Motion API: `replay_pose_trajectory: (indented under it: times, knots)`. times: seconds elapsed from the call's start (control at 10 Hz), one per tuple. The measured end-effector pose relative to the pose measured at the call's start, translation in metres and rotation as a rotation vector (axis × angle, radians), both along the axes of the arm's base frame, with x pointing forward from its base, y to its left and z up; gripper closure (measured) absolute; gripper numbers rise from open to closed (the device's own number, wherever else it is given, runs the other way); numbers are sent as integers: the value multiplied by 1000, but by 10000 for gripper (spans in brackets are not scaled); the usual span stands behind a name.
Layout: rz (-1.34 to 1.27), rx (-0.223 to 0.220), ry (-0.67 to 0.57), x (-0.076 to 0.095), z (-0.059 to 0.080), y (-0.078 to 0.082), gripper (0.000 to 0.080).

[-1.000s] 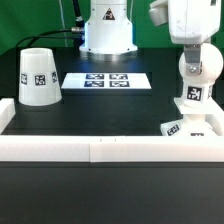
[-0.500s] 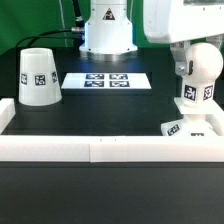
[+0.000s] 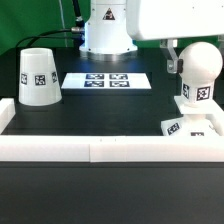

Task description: Assemble lamp

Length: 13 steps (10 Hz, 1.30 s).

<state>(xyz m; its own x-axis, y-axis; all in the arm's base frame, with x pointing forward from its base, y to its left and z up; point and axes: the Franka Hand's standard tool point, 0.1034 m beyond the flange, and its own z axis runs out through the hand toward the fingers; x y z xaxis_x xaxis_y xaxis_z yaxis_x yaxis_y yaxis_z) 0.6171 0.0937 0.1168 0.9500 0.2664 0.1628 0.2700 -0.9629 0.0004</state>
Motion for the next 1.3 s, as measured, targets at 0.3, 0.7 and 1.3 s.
replay_pose_trajectory:
  times: [0.3,0.7,1.3]
  knots:
    - [-280,52,10,2,1,-6,220]
    - [-587,112,32,1,0,-6,220]
    - [-655,114,46,-4,-2,1,114]
